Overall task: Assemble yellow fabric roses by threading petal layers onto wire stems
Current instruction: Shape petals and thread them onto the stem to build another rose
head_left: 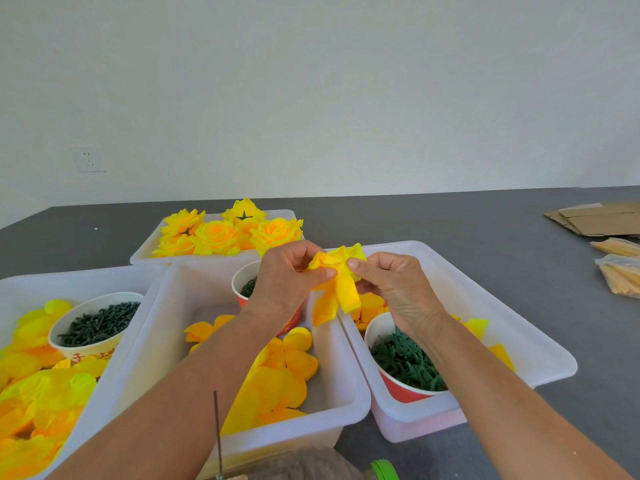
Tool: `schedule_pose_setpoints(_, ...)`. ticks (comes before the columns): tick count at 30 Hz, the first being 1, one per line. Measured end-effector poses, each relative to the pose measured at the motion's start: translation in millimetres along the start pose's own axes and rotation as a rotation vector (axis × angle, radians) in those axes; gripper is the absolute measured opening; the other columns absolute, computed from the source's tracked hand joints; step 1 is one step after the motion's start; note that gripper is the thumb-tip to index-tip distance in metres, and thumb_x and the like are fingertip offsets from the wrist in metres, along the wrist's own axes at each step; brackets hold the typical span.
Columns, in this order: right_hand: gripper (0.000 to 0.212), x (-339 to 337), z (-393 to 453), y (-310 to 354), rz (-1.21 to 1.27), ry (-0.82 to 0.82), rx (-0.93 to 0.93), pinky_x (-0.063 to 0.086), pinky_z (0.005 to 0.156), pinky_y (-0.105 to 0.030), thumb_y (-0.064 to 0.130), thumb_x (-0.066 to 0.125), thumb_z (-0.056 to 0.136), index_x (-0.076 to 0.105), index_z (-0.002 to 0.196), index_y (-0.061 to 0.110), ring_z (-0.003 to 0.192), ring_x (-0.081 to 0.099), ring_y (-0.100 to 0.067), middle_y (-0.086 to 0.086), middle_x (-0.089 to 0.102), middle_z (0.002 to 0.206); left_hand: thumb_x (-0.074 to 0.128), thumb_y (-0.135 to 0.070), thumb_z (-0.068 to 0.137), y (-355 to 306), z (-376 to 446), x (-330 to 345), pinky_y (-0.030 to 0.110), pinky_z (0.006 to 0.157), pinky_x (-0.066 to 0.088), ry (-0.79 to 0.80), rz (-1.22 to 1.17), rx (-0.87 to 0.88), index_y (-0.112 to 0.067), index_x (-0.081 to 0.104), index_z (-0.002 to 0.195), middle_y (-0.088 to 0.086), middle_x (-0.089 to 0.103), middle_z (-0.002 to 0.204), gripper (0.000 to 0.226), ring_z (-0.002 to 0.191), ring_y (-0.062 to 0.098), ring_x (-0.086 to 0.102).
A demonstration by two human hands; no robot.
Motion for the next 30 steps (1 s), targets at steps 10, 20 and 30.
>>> schedule_pose_setpoints(10,0.015,-15,3,-7,0.242,-0.196,0.199,0.046,0.061,-0.031,0.017,0.066,0.083,0.062,0.073,0.007,0.062,0.054,-0.020,-0.013,0.060,0.072,0.064,-0.002,0.082,9,4,-12,0.038,0.076,0.054,-0.149,-0.374,-0.181,-0.002,0.063,0.090,0.017,0.068,0.090,0.008,0.084,0.027,0.064)
schedule_pose_setpoints(20,0.018,-46,1,-11,0.288,-0.565,0.192,0.051,0.049,-0.020,0.002,0.064,0.085,0.059,0.070,0.010,0.054,0.054,-0.014,-0.007,0.060,0.063,0.064,-0.011,0.084,24,9,-25,0.035,0.070,0.058,-0.271,-0.553,-0.311,-0.020,0.068,0.094,0.001,0.072,0.096,0.014,0.091,0.020,0.069)
schedule_pose_setpoints(30,0.016,-43,2,-19,0.050,-0.542,0.292,0.047,0.052,-0.025,0.011,0.071,0.081,0.060,0.071,0.013,0.059,0.051,-0.017,-0.010,0.059,0.070,0.062,-0.010,0.086,25,8,-17,0.035,0.064,0.058,-0.185,-0.574,-0.372,-0.017,0.067,0.100,0.001,0.073,0.096,0.017,0.087,0.019,0.070)
Point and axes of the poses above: each hand's wrist, its own z-axis towards the middle knuckle, its own x-axis out of the palm, y = z × x, the point moved 5 cm from there along z, towards the middle knuckle
